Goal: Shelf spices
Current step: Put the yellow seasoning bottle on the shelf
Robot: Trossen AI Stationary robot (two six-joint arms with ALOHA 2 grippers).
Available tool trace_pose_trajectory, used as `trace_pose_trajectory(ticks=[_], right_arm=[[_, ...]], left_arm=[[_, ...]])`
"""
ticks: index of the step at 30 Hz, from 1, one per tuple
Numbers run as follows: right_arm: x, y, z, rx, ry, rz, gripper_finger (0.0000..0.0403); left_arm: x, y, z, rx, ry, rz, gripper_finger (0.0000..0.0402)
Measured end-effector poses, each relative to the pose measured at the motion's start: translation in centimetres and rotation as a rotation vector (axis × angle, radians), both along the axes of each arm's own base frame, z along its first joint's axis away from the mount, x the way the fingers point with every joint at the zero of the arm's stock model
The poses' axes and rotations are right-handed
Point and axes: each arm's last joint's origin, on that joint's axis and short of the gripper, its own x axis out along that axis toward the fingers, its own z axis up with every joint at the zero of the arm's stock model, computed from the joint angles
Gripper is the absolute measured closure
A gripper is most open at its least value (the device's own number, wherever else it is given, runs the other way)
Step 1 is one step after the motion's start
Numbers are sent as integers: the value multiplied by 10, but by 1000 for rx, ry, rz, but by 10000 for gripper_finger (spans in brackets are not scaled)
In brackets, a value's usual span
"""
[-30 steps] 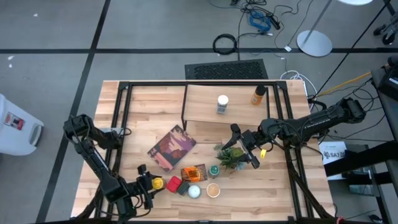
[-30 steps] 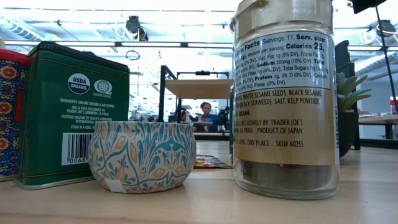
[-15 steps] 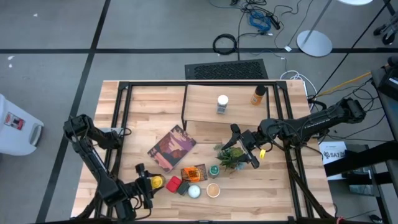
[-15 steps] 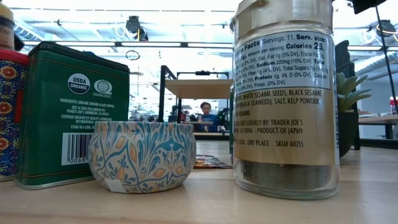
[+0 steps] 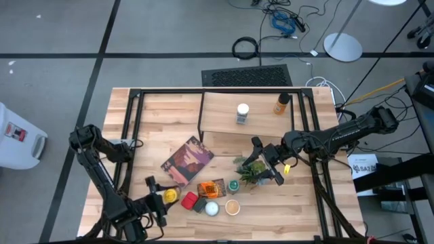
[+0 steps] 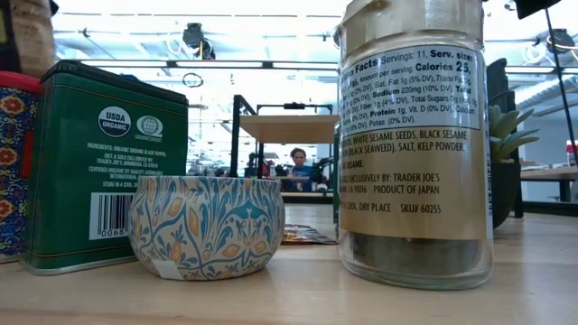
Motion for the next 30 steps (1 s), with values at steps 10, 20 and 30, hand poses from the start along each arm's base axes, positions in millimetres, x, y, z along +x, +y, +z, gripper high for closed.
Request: trace_pose_trajectory(ticks=[10, 20, 30], right_arm=[[0, 0, 0, -13, -7, -1, 147], [0, 0, 0, -42, -21, 0, 147], [1, -2, 5, -132, -115, -71, 147]], left_arm=[[19, 7, 26, 139, -46, 15, 177], [37, 31, 64, 245, -122, 67, 177], [66, 63, 108, 284, -138, 49, 177]])
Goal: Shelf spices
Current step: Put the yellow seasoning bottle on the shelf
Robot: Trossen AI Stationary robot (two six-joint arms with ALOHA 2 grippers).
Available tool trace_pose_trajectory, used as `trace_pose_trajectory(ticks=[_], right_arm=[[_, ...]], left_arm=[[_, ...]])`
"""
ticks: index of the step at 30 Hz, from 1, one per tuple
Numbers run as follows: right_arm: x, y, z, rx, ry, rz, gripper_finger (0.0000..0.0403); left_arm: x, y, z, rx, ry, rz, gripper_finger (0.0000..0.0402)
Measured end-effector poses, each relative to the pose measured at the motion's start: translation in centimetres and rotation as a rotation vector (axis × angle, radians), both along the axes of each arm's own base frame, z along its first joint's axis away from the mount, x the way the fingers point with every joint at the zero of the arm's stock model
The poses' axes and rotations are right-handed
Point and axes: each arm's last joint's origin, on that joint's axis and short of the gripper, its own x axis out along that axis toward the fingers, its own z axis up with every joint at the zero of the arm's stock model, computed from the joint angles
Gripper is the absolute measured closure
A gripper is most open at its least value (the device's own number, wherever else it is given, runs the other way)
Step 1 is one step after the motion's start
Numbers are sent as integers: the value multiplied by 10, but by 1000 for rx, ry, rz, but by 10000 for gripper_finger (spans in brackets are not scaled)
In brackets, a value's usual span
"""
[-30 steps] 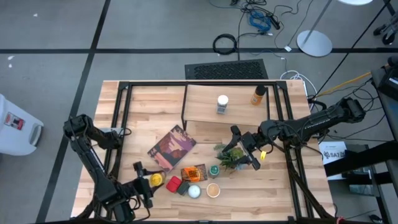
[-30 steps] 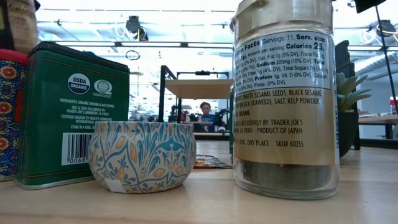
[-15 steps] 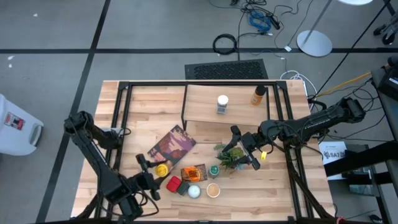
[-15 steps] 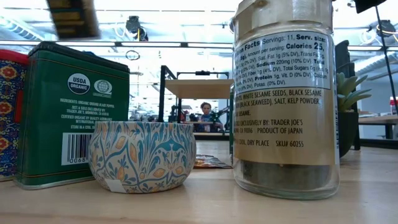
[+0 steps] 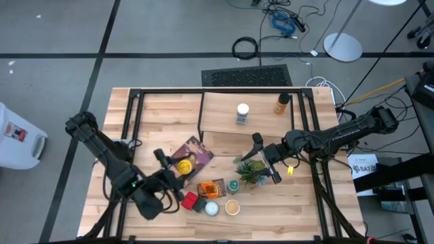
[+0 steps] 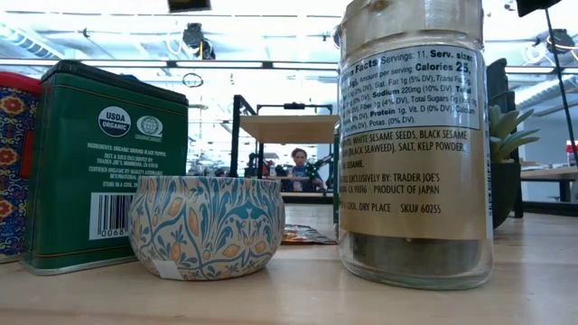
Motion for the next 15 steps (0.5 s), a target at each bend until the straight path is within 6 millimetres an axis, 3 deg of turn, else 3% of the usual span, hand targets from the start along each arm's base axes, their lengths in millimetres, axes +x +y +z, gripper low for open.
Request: trace_pose_trajectory(ticks=[8, 15], right_arm=[[1, -2, 4, -59, -68, -82, 147], [4, -2, 27, -58, -123, -107, 147]], left_arm=[[32, 22, 36, 13, -58, -186, 177], [56, 56, 43, -71, -83, -337, 177]])
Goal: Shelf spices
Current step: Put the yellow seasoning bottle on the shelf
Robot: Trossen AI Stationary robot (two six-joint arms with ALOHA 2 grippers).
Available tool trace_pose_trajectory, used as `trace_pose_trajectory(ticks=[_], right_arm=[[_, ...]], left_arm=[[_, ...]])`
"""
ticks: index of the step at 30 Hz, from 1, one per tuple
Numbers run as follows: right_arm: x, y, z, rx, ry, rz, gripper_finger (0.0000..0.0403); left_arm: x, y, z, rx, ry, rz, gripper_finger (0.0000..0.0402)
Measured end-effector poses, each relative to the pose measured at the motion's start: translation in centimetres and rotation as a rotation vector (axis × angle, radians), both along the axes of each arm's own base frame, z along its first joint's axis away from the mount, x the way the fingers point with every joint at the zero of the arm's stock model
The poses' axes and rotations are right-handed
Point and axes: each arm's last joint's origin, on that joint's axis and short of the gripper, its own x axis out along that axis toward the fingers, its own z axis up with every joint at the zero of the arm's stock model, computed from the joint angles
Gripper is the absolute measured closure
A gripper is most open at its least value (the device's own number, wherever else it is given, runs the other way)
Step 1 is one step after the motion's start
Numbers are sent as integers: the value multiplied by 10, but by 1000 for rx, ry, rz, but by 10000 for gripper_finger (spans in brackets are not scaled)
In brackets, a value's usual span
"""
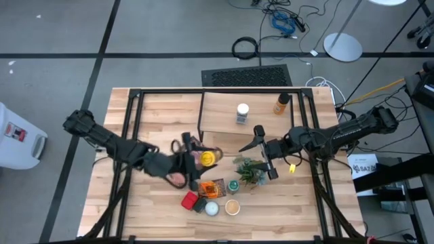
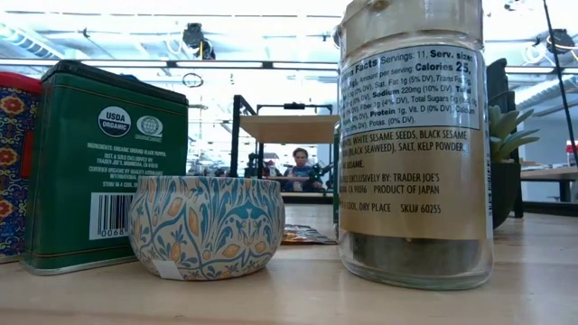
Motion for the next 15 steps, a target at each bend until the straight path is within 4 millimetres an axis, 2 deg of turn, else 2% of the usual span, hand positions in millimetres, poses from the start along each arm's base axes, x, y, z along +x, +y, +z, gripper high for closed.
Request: trace_pose_trajectory(ticks=[6, 15], right_arm=[[9, 1, 26, -17, 93, -44, 147], [39, 4, 34, -50, 202, -108, 147]], left_arm=[[12, 19, 7, -52, -59, -99, 177], [19, 28, 11, -47, -81, -188, 177]])
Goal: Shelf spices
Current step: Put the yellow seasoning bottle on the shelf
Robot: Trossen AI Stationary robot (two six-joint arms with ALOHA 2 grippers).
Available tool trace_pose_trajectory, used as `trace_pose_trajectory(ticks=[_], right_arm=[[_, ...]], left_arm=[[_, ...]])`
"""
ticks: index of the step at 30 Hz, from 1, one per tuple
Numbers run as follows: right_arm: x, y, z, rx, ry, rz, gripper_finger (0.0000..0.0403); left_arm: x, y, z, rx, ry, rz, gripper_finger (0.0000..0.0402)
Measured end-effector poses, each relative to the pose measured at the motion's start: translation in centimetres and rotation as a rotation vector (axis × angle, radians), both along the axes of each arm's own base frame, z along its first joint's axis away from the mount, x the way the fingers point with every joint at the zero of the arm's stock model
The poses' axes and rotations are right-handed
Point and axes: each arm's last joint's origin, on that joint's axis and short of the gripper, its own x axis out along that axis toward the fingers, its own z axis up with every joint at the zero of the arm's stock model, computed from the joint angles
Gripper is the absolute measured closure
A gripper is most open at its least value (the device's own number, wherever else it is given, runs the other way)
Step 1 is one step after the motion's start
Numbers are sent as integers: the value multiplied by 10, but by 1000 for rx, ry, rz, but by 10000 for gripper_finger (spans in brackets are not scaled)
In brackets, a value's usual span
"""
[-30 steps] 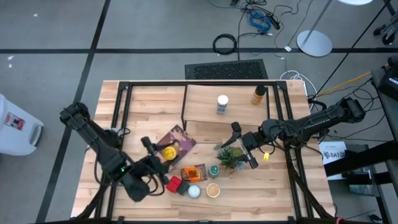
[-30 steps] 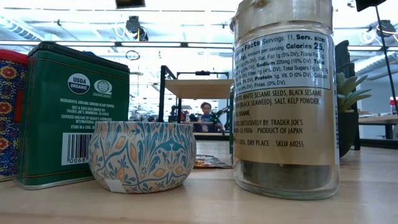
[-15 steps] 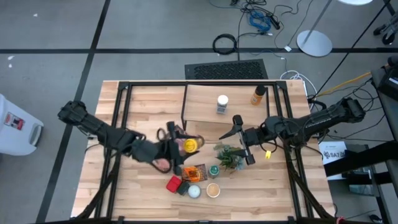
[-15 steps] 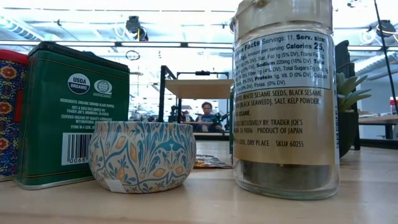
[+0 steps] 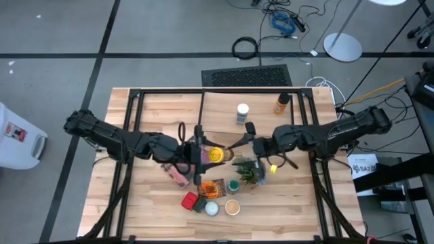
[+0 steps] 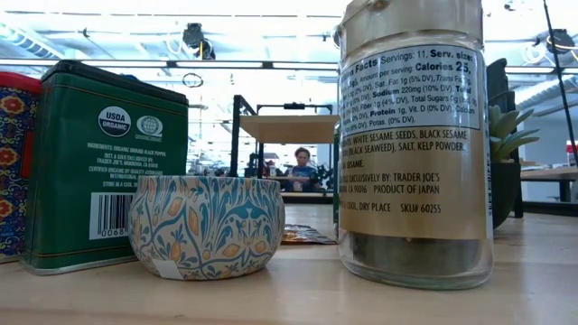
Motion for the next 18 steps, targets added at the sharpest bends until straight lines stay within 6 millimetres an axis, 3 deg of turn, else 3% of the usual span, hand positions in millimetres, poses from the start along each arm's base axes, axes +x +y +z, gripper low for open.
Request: trace_pose_trajectory(ticks=[18], right_arm=[[44, 6, -2, -57, 68, -21, 151]], left_arm=[[-1, -2, -3, 21, 28, -45, 177]])
